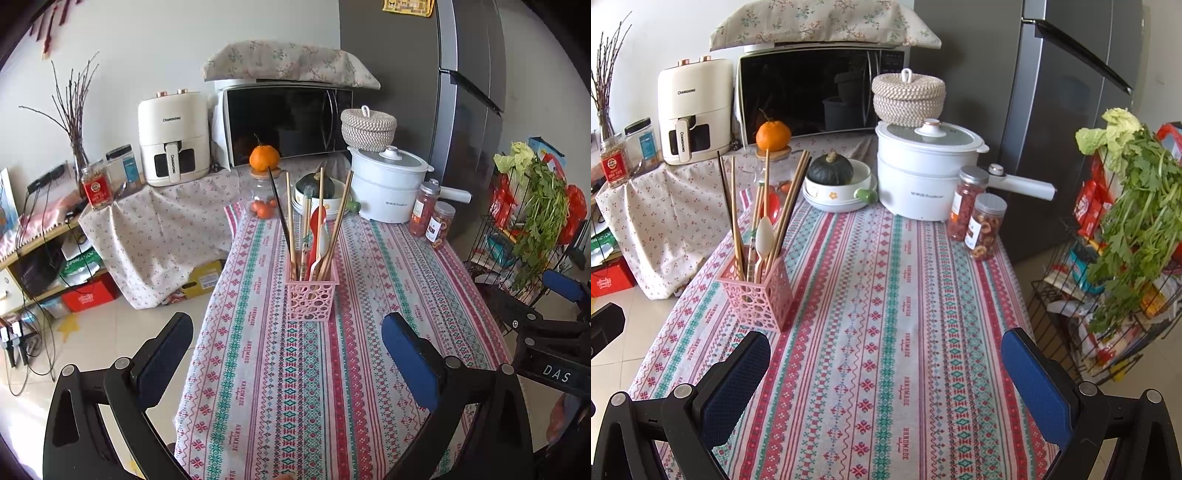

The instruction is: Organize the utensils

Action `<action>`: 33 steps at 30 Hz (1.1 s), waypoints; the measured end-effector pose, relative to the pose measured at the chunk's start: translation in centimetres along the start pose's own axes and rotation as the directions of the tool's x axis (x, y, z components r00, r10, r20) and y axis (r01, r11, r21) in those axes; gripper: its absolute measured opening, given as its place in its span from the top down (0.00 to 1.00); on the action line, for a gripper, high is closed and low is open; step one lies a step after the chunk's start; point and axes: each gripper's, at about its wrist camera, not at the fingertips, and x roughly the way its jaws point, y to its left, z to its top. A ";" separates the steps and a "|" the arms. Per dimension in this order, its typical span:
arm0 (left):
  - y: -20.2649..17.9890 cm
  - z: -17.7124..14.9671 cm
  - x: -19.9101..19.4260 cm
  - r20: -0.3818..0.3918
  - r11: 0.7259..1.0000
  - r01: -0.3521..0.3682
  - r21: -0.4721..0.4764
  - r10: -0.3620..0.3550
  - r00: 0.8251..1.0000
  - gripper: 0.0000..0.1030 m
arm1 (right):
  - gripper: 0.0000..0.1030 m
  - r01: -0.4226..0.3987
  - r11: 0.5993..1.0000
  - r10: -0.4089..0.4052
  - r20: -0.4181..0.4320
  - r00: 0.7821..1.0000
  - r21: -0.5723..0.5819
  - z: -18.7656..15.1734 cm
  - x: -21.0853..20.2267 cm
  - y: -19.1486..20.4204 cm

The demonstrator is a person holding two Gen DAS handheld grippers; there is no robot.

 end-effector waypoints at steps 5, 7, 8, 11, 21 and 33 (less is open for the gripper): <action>0.0 0.0 0.0 0.001 1.000 0.000 0.000 0.000 1.000 0.00 | 0.00 -0.002 1.000 0.002 -0.002 1.000 -0.001 0.0 0.0 0.1; 0.0 0.0 0.0 0.001 1.000 0.000 0.000 0.000 1.000 0.00 | 0.00 -0.004 1.000 0.004 -0.002 1.000 -0.003 -0.1 0.0 0.2; 0.0 0.0 0.0 0.001 1.000 0.000 0.000 0.000 1.000 0.00 | 0.00 -0.004 1.000 0.004 -0.002 1.000 -0.003 -0.1 -0.1 0.2; 0.0 -0.1 0.0 0.000 1.000 0.000 -0.001 0.000 1.000 0.00 | 0.00 -0.004 1.000 0.004 -0.003 1.000 -0.002 -0.1 -0.1 0.2; 0.0 -0.1 0.0 0.002 1.000 -0.002 -0.001 0.002 1.000 0.00 | 0.00 -0.001 1.000 0.001 -0.002 1.000 -0.003 -0.1 0.0 0.2; 0.3 0.2 0.2 -0.005 1.000 -0.021 -0.014 0.021 1.000 0.00 | 0.00 -0.003 1.000 0.003 0.000 1.000 0.004 0.0 -0.2 -0.1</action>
